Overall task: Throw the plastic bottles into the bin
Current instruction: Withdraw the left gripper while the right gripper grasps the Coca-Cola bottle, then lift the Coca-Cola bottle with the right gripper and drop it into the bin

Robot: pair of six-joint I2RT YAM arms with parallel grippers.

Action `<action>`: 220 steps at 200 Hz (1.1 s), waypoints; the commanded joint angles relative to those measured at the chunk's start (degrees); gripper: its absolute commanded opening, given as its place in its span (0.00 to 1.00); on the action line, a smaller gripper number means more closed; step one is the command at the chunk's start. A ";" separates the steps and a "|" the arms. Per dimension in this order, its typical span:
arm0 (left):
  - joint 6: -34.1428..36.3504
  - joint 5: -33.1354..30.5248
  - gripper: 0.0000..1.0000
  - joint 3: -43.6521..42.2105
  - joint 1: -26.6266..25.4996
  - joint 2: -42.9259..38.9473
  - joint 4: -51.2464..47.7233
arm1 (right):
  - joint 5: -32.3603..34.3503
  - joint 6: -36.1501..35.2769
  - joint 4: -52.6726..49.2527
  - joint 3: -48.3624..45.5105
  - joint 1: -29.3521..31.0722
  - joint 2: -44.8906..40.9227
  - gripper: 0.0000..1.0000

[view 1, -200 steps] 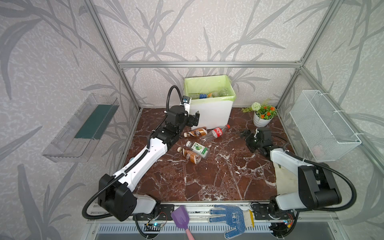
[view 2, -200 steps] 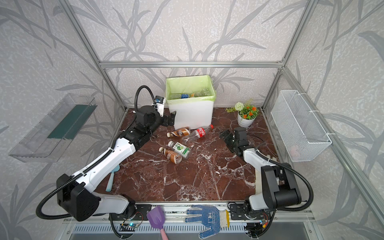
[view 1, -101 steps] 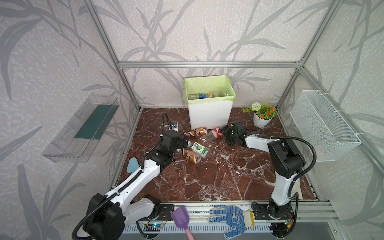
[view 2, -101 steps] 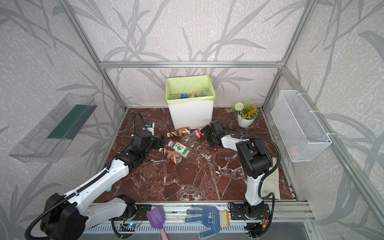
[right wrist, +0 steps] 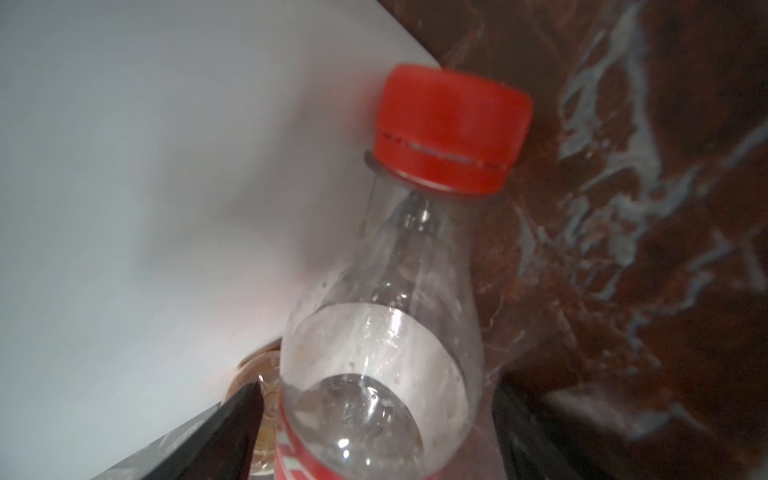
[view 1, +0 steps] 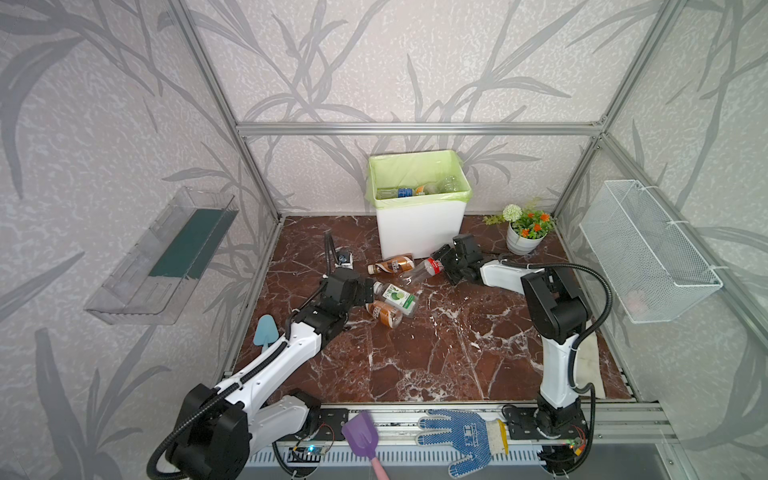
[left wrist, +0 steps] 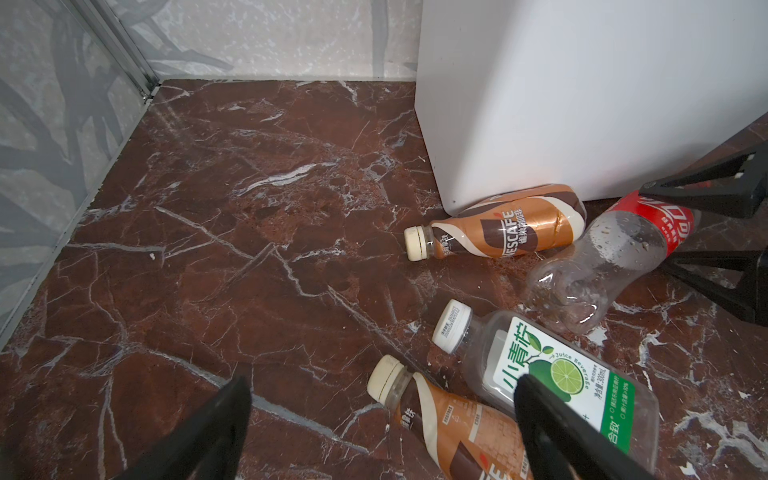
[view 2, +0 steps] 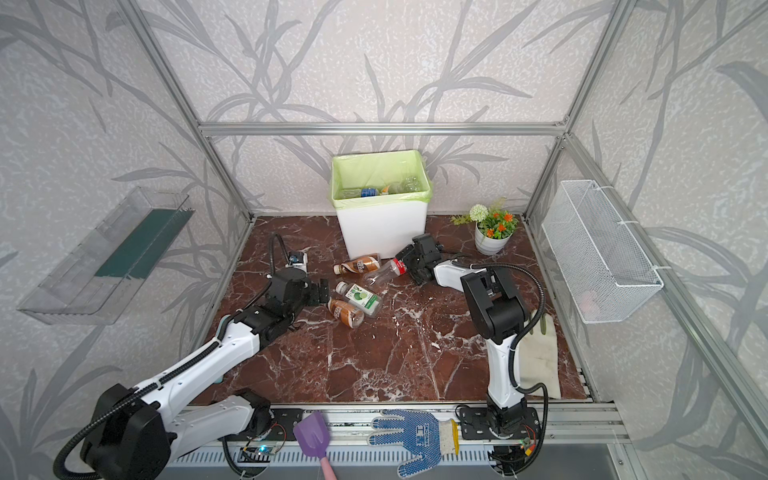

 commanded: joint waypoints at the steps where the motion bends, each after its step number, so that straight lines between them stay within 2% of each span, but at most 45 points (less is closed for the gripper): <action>1: -1.40 -0.41 0.99 -0.07 0.47 -0.75 -0.90 | 0.68 0.92 -3.21 0.35 0.40 1.75 0.82; 65: -2.52 0.41 0.99 -0.07 0.65 -0.40 -1.28 | -0.42 3.63 1.33 -1.56 -0.12 1.97 0.56; 114: -3.86 0.54 0.99 -0.06 0.71 0.59 -1.04 | 2.17 1.64 5.01 -6.44 -0.48 -4.25 0.53; 141: -6.73 -0.63 0.99 -0.07 1.20 1.73 -1.16 | 2.83 -3.78 5.87 -7.04 -0.96 -9.72 0.51; 165: -9.22 -0.70 0.99 0.26 2.17 3.32 -1.81 | 4.76 -9.37 5.02 -8.07 -2.24 -18.30 0.51; 180: -10.43 -0.07 0.99 0.41 2.79 4.41 -1.84 | 7.73 -13.89 3.39 -8.33 -3.48 -26.24 0.51; 201: -11.39 1.10 0.99 0.59 3.56 5.87 -0.96 | 15.26 -21.29 2.97 -7.63 -4.72 -36.73 0.50; 220: -11.74 2.05 0.99 1.18 3.90 7.38 -0.65 | 17.16 -27.26 1.80 -2.71 -7.47 -43.37 0.50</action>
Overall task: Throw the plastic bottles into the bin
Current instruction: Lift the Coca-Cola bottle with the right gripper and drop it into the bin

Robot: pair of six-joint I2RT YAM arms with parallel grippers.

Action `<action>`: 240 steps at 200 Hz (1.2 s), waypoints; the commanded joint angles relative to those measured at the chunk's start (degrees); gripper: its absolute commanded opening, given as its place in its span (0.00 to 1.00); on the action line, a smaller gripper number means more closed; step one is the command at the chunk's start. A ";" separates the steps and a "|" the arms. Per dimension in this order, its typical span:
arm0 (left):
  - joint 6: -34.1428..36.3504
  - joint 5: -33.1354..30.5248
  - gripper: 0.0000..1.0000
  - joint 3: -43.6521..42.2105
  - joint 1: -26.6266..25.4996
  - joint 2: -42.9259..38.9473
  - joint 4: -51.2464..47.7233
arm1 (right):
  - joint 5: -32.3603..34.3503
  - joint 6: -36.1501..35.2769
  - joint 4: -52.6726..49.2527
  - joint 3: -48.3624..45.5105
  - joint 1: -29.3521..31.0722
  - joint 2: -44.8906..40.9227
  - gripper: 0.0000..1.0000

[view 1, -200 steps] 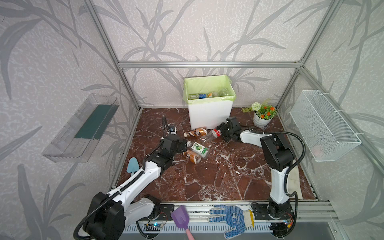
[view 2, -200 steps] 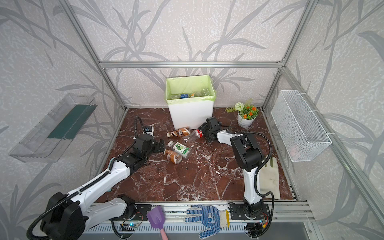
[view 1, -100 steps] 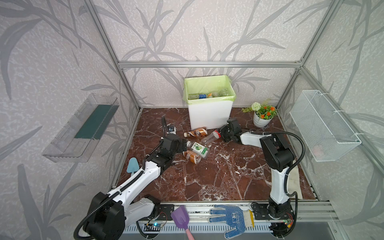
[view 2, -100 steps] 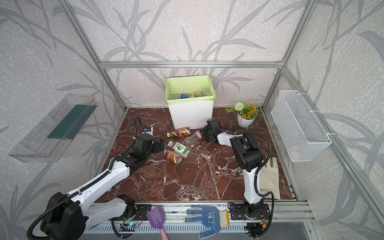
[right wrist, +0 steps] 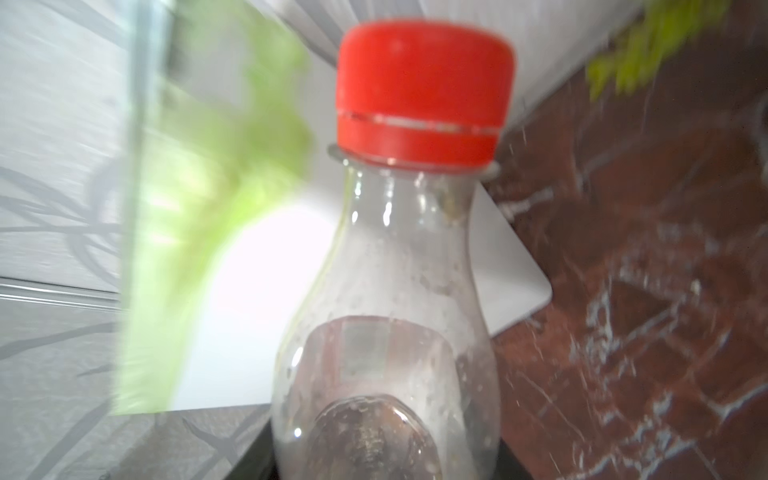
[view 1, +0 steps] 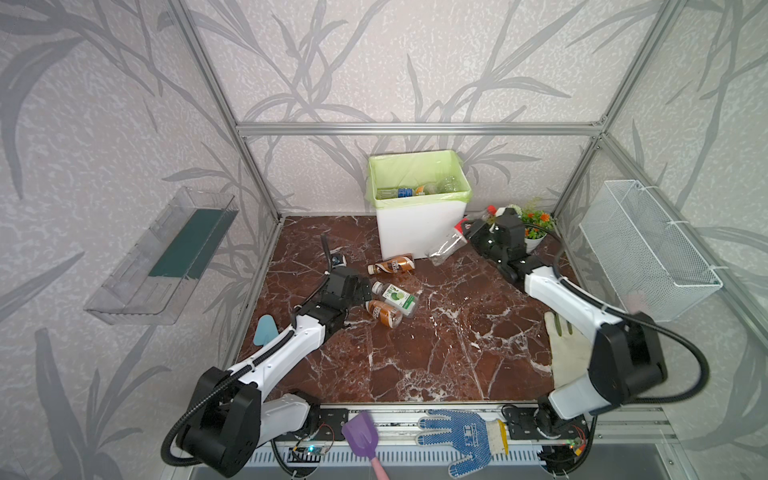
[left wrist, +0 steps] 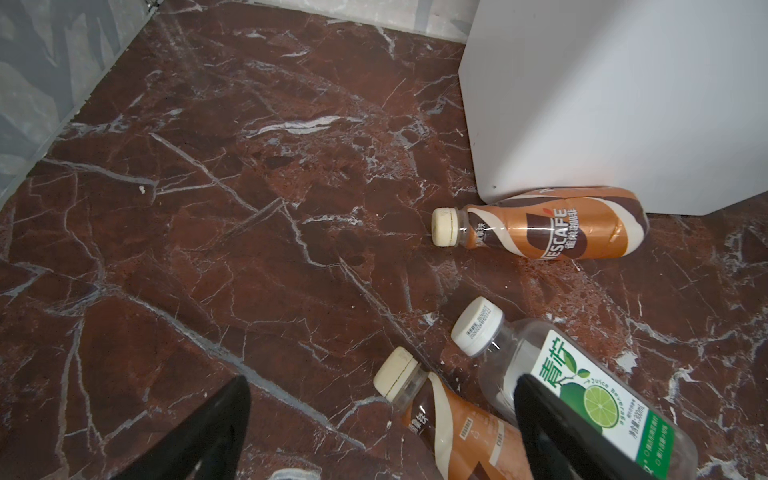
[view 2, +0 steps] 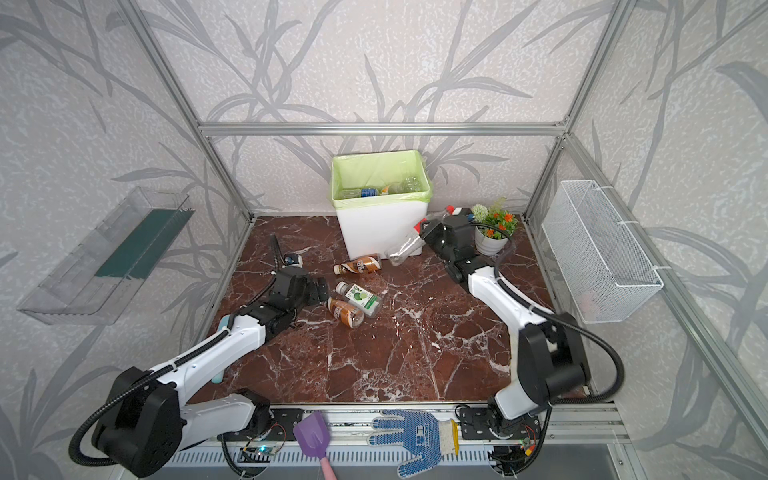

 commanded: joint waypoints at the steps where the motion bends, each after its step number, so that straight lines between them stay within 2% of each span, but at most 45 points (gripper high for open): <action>1: -2.75 1.00 0.99 1.24 0.60 1.55 -0.42 | 6.64 -11.30 -0.36 5.31 -2.53 -7.79 0.50; 23: -3.21 2.58 0.99 2.04 0.82 3.24 -0.10 | 8.67 -13.77 2.70 12.02 -5.47 -10.64 0.50; 48: -4.77 4.92 0.99 2.77 0.86 5.07 -0.23 | 9.56 -16.09 7.13 18.20 -5.63 -7.97 0.50; 71: -5.02 8.94 0.99 3.07 0.82 6.39 0.52 | 8.29 -13.62 9.21 24.62 -3.86 0.46 0.50; 88: -5.93 10.94 0.99 3.31 0.84 7.24 0.90 | 4.93 -13.56 5.55 33.39 -0.29 11.29 0.52; 98: -6.48 11.32 0.99 3.59 0.82 7.67 0.87 | 0.92 -14.17 0.68 41.24 1.85 19.25 0.55; 113: -6.89 11.75 0.99 3.74 0.82 7.98 0.84 | -4.94 -15.95 -12.18 58.58 4.11 31.45 0.62; 124: -6.73 11.97 0.99 3.98 0.82 7.92 0.29 | -6.29 -15.68 -21.02 69.40 4.74 37.83 0.72; 135: -6.37 11.81 0.99 4.31 0.82 7.53 -0.96 | -7.49 -15.02 -23.78 73.98 4.88 39.75 0.87; 151: -5.96 11.13 0.99 4.30 0.82 6.64 -2.87 | -5.17 -16.47 -19.67 69.39 5.70 35.90 1.00; 174: -5.71 10.27 0.99 3.08 0.82 5.24 -3.02 | -0.41 -18.52 -11.15 57.24 6.59 26.99 0.99; 194: -5.86 9.77 0.99 2.53 0.82 3.98 -3.07 | 2.90 -21.14 -8.89 49.28 6.20 21.26 0.99; 218: -5.99 9.78 0.99 2.54 0.73 3.01 -3.42 | 3.11 -19.72 -5.97 41.49 4.30 16.65 0.99; 240: -6.23 9.51 0.99 2.53 0.56 2.50 -3.72 | 2.18 -19.47 -5.39 38.51 2.85 15.67 0.99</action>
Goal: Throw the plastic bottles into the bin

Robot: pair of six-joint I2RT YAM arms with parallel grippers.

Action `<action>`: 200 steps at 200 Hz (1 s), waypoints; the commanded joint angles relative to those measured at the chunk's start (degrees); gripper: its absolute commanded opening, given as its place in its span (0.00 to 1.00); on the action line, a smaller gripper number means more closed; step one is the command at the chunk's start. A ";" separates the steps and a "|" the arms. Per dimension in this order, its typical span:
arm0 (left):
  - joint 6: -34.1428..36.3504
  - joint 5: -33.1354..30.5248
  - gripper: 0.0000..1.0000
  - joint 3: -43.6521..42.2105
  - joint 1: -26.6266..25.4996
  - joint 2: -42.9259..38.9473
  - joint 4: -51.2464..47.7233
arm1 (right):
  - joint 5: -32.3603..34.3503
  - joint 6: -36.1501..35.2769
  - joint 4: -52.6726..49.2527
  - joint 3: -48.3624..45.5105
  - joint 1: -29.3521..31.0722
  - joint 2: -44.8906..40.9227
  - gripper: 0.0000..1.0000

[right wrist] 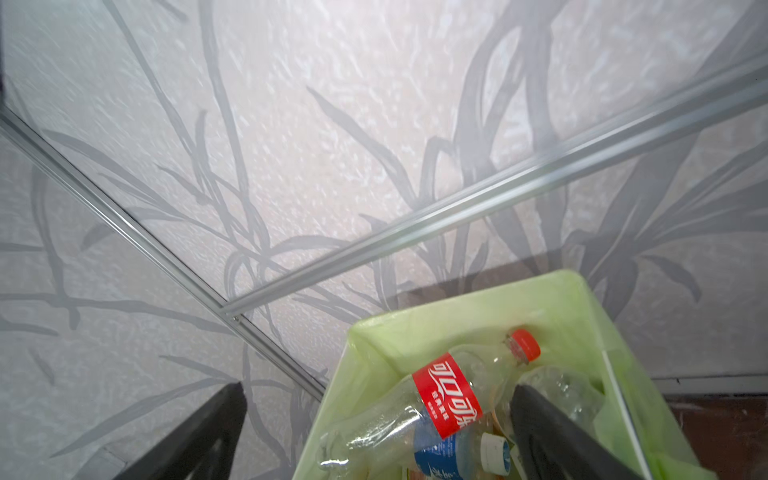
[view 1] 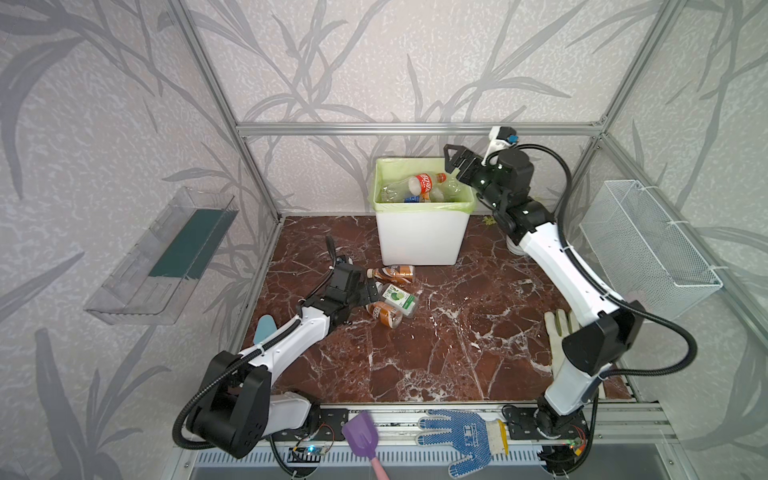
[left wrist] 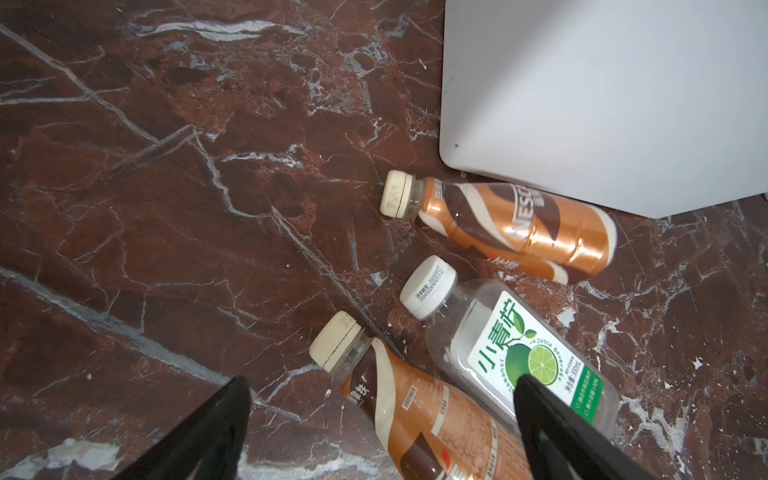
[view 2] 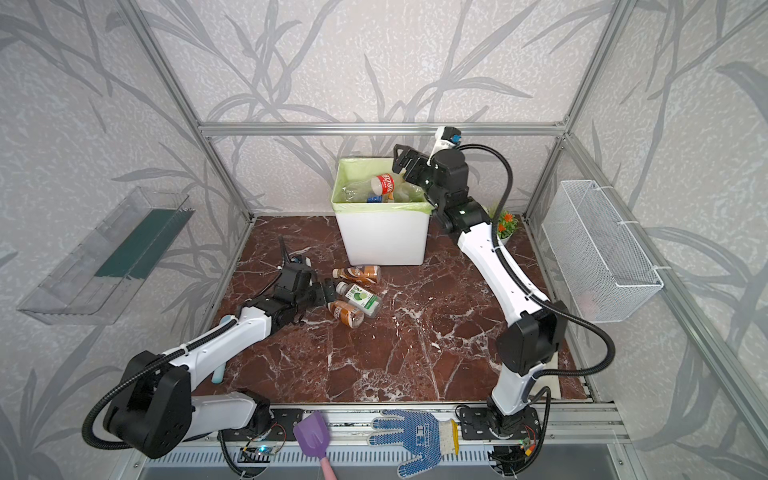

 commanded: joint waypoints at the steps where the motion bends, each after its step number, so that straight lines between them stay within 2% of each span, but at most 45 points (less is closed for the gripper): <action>1: -0.86 -1.53 0.99 0.00 0.03 -1.44 -1.25 | 0.67 -0.46 3.05 -3.45 -1.61 -0.03 0.99; 48: 0.10 -0.65 0.99 1.17 -0.05 -1.25 -1.35 | 0.31 -0.35 5.11 -11.73 -4.15 -5.83 0.99; 73: 2.66 1.90 0.99 3.90 -1.10 0.33 -1.93 | -0.44 -0.27 6.59 -20.68 -6.41 -10.17 0.99; 98: 4.91 -1.04 0.99 7.55 -3.03 3.05 -7.23 | -2.61 -0.97 6.65 -30.46 -8.88 -15.14 0.99; 117: 2.28 -2.49 0.99 8.34 -3.13 3.77 -10.85 | -4.04 -3.71 5.16 -37.68 -9.24 -19.08 0.99; 146: -5.58 -2.23 0.99 4.94 -3.48 1.26 -8.90 | -6.13 -6.41 6.18 -49.92 -9.05 -24.64 1.00; 178: -12.79 -1.22 0.97 5.44 -7.67 2.74 -11.42 | -3.67 -8.31 5.85 -60.85 -9.05 -30.40 1.00; 200: -19.33 2.26 0.93 5.38 -9.83 5.94 -10.95 | -2.10 -7.73 5.22 -66.00 -9.75 -33.45 0.99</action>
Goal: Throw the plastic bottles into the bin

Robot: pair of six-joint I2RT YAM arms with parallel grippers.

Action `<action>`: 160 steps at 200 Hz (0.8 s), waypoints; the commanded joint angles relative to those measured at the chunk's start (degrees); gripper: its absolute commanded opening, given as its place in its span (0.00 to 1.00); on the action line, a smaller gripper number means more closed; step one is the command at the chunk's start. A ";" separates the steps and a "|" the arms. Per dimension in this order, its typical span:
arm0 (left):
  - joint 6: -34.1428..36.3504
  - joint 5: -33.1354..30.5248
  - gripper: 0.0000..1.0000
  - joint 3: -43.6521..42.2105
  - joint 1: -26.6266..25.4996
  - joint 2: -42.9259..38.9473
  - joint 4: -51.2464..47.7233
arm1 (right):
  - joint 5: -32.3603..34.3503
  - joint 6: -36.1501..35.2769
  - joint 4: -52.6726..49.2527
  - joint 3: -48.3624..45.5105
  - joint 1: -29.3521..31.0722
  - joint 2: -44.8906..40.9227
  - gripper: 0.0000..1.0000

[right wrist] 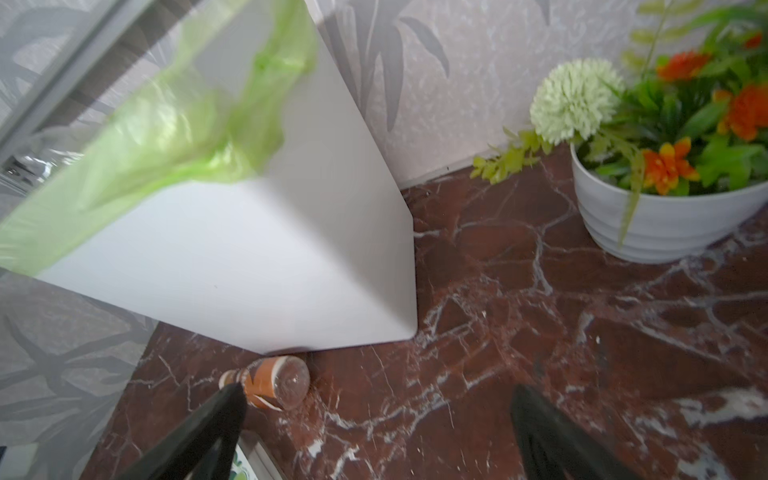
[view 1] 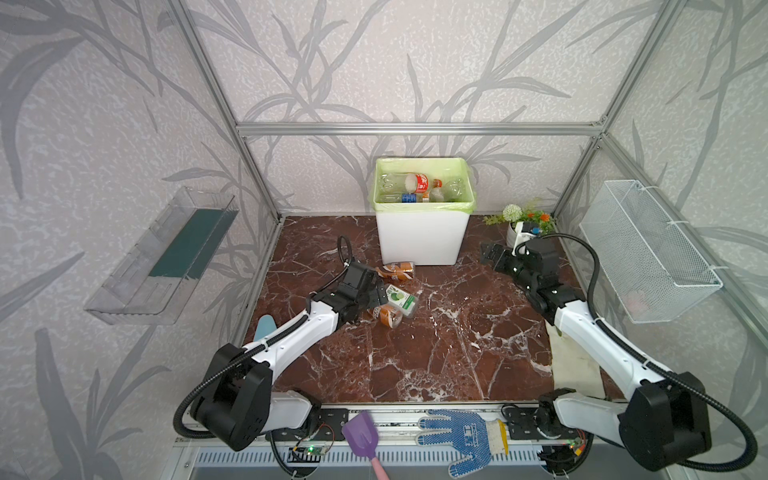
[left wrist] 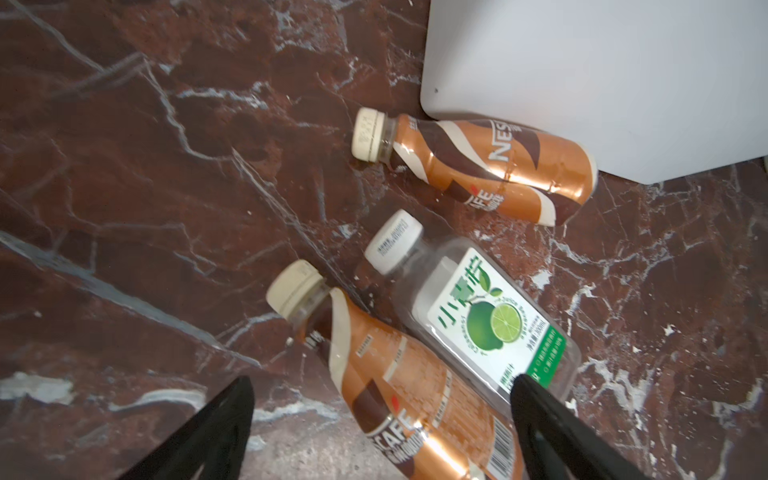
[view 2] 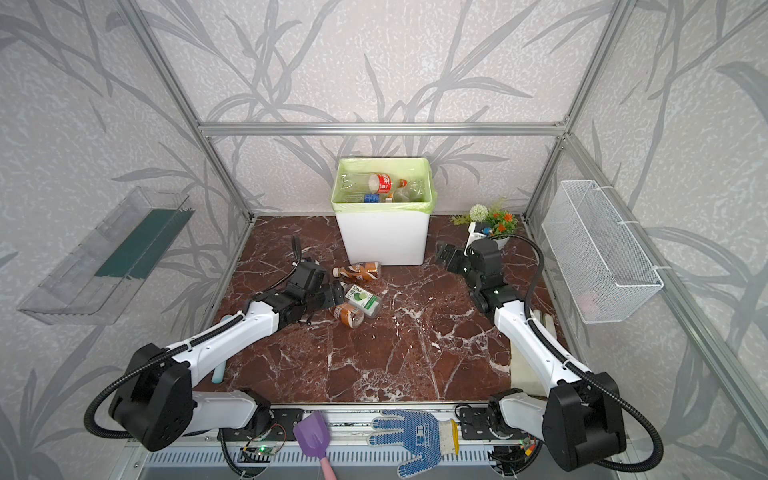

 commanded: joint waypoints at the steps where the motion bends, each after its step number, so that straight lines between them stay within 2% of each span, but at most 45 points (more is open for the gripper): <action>1: -9.92 2.76 0.93 0.13 -1.97 2.94 -1.52 | 1.99 -1.17 0.56 -3.96 -0.72 -3.93 0.99; 35: -20.50 4.59 0.88 -3.13 -2.71 6.20 4.71 | -0.55 2.55 0.56 -9.27 -5.43 -6.72 0.99; 68: -25.77 3.52 0.86 -4.47 -2.64 7.25 5.99 | -2.19 2.67 -0.77 -10.72 -9.06 -8.53 0.99; 138: -30.03 3.67 0.81 -6.11 -1.51 11.31 10.75 | -2.97 2.76 -1.44 -11.53 -10.75 -9.23 0.99; 160: -29.78 4.97 0.74 -7.56 -0.37 11.47 12.18 | -2.92 2.76 -1.81 -11.53 -10.93 -9.38 0.99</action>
